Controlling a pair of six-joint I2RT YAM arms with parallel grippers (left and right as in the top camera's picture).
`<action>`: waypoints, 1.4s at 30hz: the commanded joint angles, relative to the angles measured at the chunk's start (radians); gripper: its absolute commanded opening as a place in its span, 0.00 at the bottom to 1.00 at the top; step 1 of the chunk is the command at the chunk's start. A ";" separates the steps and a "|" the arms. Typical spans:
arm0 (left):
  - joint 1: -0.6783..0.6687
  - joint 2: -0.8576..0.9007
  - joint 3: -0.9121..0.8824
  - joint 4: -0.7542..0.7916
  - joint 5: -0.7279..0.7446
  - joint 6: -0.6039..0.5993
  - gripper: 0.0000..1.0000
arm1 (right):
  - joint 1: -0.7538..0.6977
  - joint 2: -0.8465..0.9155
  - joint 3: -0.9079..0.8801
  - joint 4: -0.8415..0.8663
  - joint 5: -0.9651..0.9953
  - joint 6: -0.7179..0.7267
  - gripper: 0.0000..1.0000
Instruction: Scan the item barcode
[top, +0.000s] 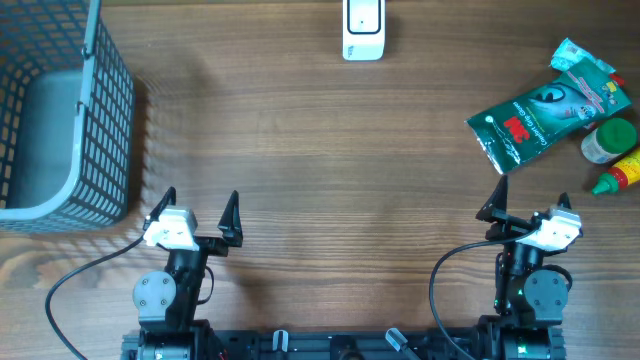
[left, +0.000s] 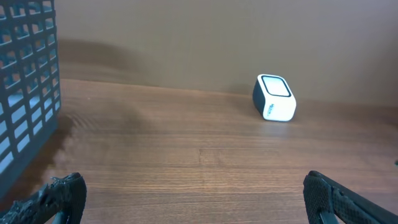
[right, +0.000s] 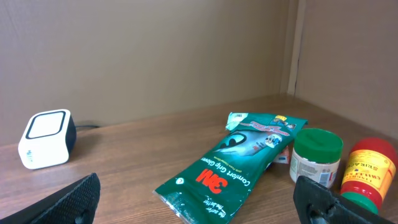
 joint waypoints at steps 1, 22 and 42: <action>-0.003 -0.011 -0.008 -0.006 -0.027 -0.051 1.00 | 0.000 -0.010 0.000 0.004 -0.016 -0.013 1.00; -0.003 -0.011 -0.008 -0.003 -0.031 0.008 1.00 | 0.000 -0.010 0.000 0.004 -0.016 -0.013 1.00; 0.029 -0.011 -0.008 -0.003 -0.031 0.008 1.00 | 0.000 -0.010 0.000 0.004 -0.016 -0.013 1.00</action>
